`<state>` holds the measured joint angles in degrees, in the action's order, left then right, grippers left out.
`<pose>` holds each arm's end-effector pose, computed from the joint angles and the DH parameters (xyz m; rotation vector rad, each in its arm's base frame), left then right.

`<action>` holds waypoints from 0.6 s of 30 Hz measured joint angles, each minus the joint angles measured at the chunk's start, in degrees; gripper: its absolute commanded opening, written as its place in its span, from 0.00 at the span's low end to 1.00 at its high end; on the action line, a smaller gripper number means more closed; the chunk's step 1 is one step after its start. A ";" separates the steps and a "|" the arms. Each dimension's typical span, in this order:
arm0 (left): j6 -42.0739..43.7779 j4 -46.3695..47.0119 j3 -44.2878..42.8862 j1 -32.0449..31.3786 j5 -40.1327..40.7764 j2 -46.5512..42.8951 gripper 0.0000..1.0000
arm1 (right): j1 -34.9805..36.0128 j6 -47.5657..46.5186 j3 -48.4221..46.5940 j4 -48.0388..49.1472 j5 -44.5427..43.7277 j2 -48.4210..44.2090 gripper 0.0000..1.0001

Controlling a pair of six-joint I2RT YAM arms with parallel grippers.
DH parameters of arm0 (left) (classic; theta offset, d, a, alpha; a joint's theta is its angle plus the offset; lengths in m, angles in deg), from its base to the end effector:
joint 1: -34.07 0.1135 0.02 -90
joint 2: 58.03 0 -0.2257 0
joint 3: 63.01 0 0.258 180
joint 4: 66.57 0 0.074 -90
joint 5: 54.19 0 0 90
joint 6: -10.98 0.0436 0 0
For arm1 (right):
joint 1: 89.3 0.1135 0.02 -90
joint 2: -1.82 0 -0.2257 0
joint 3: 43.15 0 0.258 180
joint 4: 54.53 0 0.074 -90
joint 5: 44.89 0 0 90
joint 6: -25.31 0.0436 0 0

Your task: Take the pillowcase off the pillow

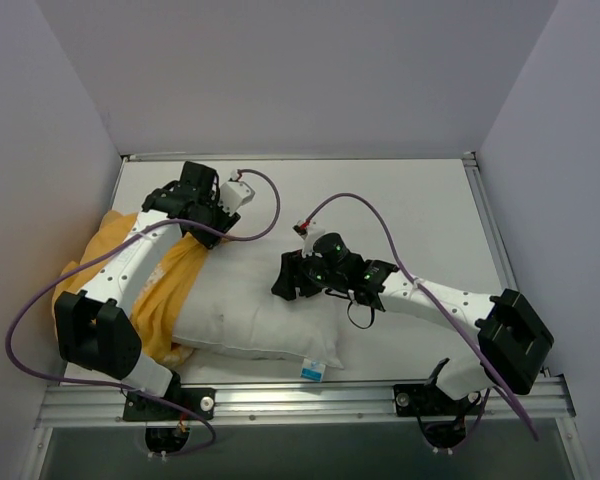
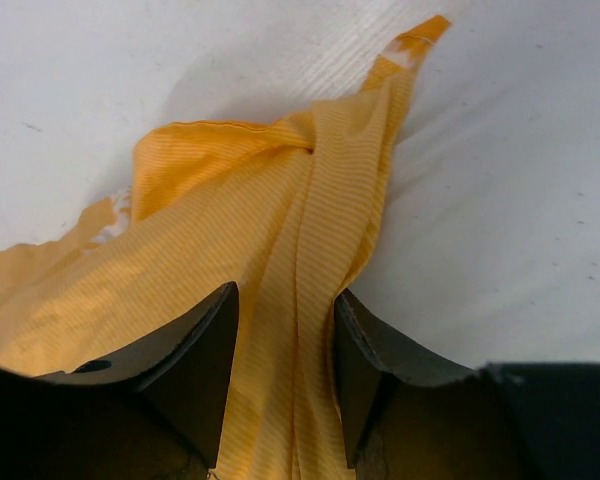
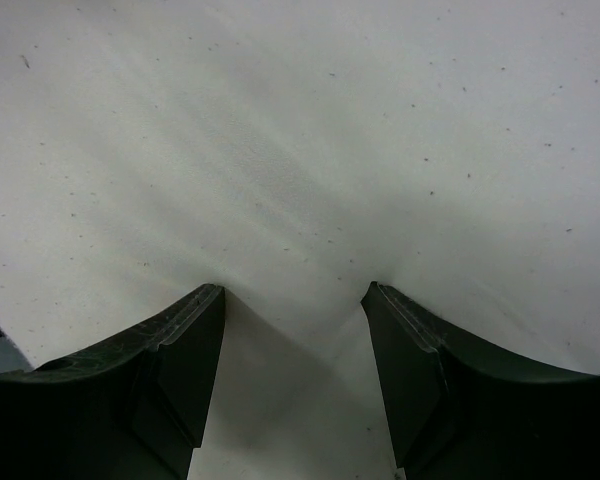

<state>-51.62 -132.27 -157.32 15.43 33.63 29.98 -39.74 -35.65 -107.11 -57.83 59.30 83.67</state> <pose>0.3107 -0.1066 0.2662 1.0317 2.3934 0.0050 0.2137 0.2672 0.2156 -0.5505 2.0358 1.1138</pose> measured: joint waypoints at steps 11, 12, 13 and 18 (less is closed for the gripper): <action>-2.21 5.03 0.66 2.12 4.87 -0.04 0.02 | -0.02 0.31 1.29 2.01 1.20 0.04 0.69; -2.21 5.33 0.98 2.12 4.61 -0.15 0.02 | -0.02 -0.74 0.46 0.55 1.25 0.07 0.74; -2.23 5.95 1.62 2.14 4.24 -0.66 0.02 | 0.00 -1.86 -0.92 -1.51 1.11 0.17 0.77; -3.06 6.43 2.64 2.16 0.57 -6.95 0.02 | -0.39 -10.27 -13.51 -14.05 -0.70 1.90 1.00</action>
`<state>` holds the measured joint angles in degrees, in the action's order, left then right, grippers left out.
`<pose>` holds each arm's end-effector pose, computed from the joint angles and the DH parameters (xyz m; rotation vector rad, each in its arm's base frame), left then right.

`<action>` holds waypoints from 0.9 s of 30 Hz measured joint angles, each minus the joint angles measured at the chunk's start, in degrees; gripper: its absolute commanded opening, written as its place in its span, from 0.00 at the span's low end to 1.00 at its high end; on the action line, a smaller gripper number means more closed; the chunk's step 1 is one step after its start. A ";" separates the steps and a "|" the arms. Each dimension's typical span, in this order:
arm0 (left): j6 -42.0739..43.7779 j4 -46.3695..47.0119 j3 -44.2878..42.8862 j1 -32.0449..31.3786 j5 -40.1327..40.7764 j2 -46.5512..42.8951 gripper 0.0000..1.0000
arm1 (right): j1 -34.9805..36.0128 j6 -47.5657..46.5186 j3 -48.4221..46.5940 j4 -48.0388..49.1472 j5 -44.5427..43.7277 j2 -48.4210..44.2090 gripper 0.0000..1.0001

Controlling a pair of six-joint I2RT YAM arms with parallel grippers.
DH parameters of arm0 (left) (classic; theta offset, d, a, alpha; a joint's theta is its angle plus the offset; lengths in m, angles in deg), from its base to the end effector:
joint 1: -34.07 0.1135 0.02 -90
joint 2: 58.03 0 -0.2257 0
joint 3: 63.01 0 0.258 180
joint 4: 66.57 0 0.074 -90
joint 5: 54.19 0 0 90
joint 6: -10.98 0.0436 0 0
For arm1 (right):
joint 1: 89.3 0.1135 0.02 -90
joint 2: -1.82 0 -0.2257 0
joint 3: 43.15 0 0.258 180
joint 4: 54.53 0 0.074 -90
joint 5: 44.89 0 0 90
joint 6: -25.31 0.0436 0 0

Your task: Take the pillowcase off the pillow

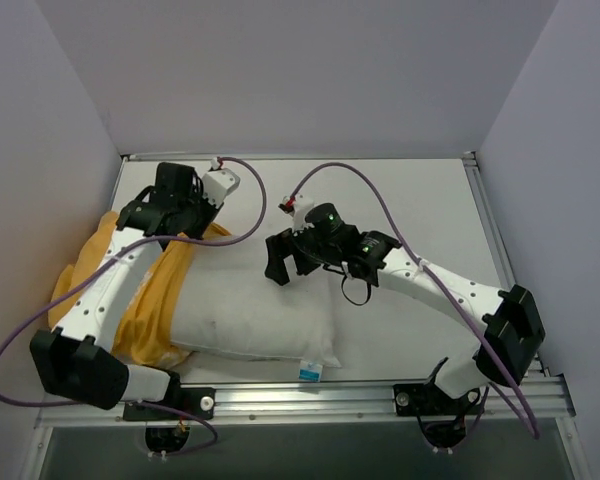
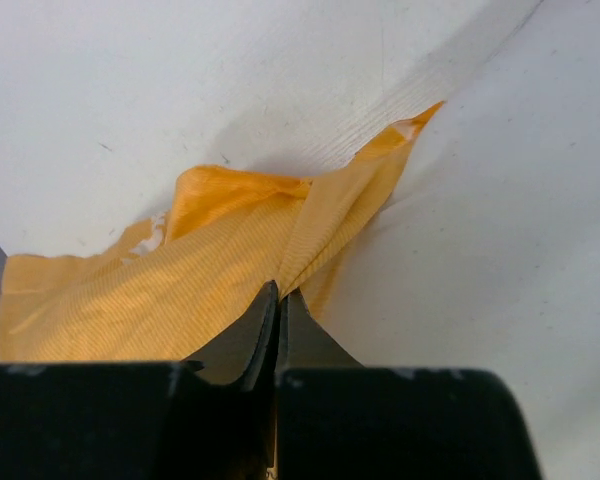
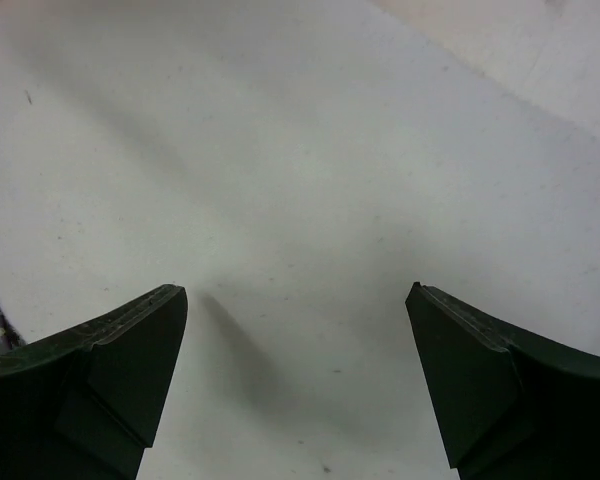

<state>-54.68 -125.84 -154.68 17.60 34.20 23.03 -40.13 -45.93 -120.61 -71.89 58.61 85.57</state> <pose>0.3029 -0.0908 0.2957 0.8557 2.2635 0.0287 0.2267 0.2779 0.2629 -0.7099 1.9904 0.9764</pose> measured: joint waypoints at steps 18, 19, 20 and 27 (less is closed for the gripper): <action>-5.90 -8.04 -5.46 1.27 -5.40 -13.66 0.02 | -3.30 -19.80 -29.53 -1.99 12.35 21.31 1.00; -6.19 -8.17 -5.51 1.42 -5.68 -13.66 0.02 | -2.93 -20.63 -30.23 -1.46 12.94 22.12 1.00; -6.36 -8.28 -5.51 1.60 -5.97 -13.66 0.02 | -2.56 -21.42 -30.67 -0.92 13.35 22.80 1.00; -7.50 -9.05 -5.57 1.73 -7.54 -13.66 0.02 | -0.22 -24.94 -34.58 -0.17 12.31 27.30 1.00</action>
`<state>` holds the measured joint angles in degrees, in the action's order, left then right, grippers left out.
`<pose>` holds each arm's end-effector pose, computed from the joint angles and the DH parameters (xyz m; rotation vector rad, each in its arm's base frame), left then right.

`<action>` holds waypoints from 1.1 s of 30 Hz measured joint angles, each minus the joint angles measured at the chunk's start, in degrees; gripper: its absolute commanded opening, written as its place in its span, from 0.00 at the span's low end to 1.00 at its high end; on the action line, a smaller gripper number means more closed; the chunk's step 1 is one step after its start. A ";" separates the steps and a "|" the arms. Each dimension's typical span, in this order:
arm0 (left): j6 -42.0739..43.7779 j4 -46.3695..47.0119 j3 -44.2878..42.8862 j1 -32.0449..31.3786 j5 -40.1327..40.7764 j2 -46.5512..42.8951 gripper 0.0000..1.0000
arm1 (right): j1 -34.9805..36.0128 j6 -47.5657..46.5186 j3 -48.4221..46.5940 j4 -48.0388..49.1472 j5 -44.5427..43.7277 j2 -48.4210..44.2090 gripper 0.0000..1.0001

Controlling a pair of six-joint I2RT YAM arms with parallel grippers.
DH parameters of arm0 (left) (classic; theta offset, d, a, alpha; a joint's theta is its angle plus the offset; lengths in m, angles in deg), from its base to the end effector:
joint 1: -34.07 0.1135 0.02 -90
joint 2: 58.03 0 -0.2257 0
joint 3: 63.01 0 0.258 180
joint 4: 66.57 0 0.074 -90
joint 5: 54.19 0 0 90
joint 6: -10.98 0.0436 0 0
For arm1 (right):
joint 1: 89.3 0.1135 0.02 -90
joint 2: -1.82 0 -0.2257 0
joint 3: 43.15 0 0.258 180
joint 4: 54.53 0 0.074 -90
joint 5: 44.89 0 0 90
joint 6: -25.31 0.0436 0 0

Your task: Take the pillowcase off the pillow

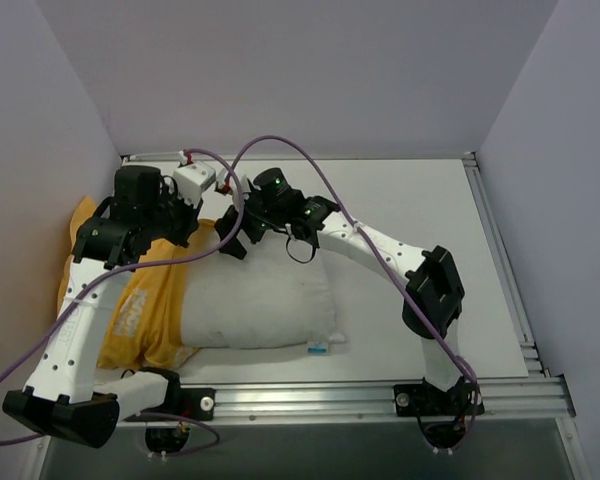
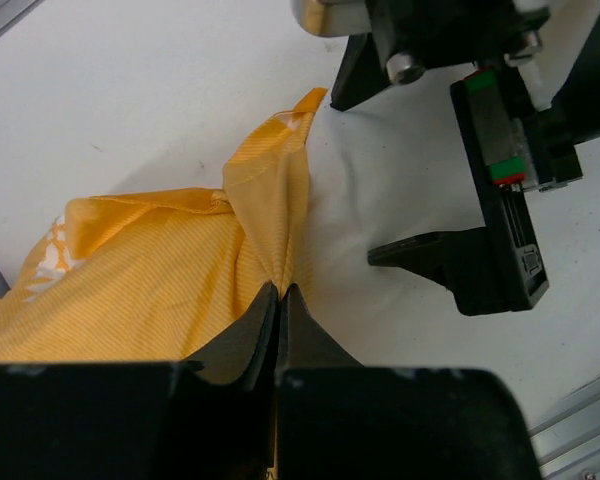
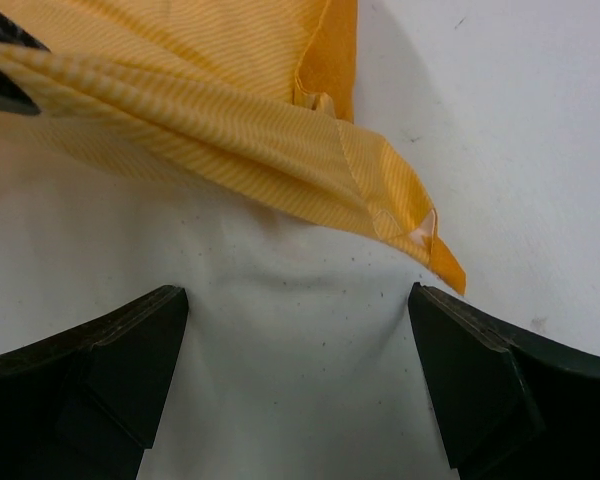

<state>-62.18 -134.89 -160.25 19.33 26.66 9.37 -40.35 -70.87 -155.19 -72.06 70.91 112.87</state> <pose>0.2387 -0.0700 0.3774 0.6913 2.1276 -0.1591 0.2928 0.3651 0.2964 -1.1720 1.5405 0.9261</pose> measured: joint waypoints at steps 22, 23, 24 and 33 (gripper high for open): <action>-2.80 -0.76 -1.18 1.60 3.43 0.02 0.02 | 2.08 0.37 17.20 14.43 -2.38 -2.49 1.00; -2.80 -0.17 -0.39 1.86 4.09 0.02 0.02 | 2.47 0.57 19.21 15.12 -2.93 -4.07 1.00; -2.84 0.13 0.04 2.12 4.52 0.02 0.02 | 2.82 0.79 21.24 15.58 -3.37 -5.70 1.00; -3.19 1.70 3.67 3.65 6.34 0.07 0.02 | 6.40 4.68 33.03 21.70 -5.14 -11.41 1.00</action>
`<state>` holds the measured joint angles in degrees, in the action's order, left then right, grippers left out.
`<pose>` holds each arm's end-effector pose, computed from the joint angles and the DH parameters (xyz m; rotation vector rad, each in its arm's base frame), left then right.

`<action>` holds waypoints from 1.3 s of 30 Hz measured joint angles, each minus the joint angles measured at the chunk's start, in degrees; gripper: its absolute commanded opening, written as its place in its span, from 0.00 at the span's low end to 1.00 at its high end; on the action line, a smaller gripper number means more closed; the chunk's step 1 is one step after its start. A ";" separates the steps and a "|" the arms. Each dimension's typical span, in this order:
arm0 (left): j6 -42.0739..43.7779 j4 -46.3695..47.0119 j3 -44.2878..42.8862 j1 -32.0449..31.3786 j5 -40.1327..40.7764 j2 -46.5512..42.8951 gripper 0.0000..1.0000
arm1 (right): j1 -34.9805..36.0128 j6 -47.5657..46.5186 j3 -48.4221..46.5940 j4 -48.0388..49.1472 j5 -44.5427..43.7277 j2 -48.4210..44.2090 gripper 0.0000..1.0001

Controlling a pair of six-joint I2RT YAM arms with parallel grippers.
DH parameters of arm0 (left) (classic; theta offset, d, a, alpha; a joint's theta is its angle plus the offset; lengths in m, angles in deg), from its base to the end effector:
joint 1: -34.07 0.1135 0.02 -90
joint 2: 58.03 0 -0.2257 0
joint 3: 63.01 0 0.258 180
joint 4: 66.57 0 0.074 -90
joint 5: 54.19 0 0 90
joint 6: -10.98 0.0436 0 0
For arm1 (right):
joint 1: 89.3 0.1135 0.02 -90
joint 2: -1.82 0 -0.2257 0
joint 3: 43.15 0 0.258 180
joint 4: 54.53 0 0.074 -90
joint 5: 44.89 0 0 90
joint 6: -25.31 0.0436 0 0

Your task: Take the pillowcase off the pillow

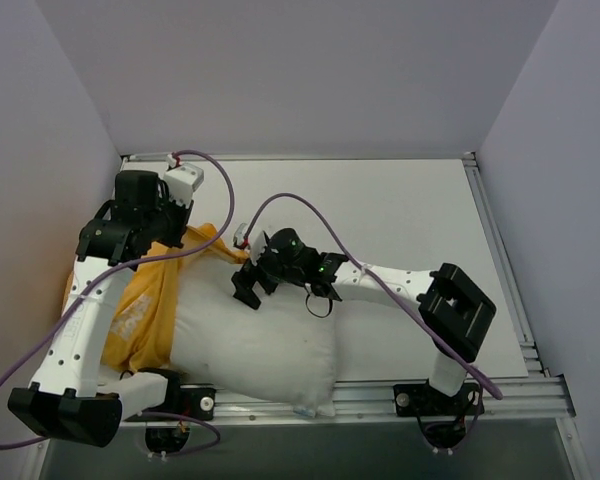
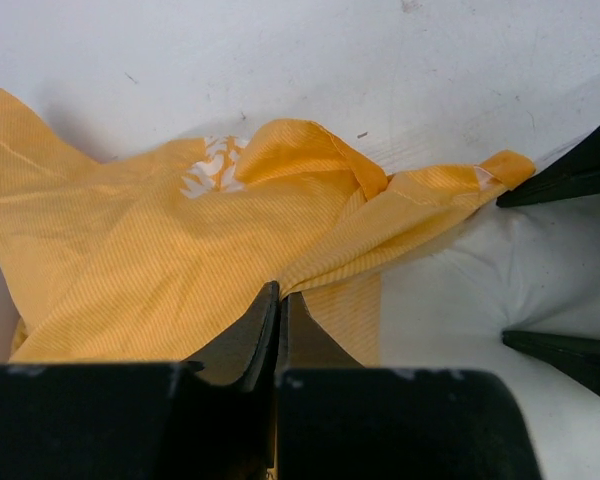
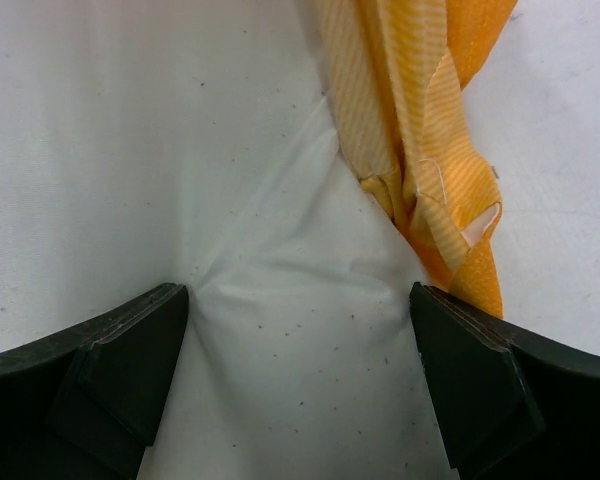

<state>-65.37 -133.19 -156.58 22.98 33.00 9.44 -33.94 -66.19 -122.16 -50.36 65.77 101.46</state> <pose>0.2494 -0.0511 0.3591 0.5129 2.2187 -0.0324 0.2200 0.3455 0.2126 -1.1559 1.5801 0.9718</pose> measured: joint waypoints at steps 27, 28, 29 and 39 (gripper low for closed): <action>2.10 10.27 9.31 15.69 -7.19 11.32 0.02 | -6.73 6.69 7.32 -6.45 -5.99 -12.07 0.00; 2.12 10.38 9.31 16.09 -8.50 11.47 0.03 | -8.15 6.80 8.17 -7.06 -5.53 -13.22 0.00; 2.16 10.47 9.29 16.39 -9.92 11.47 0.03 | -9.75 6.91 8.90 -8.15 -4.79 -14.56 0.00; 3.06 10.75 7.63 20.41 -16.92 13.55 0.13 | -22.62 6.64 10.12 -17.53 -0.85 -21.59 0.00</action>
<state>-62.31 -122.43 -148.95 43.39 16.08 22.99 -56.57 -59.54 -112.04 -67.89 64.92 79.86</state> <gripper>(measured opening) 0.122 0.137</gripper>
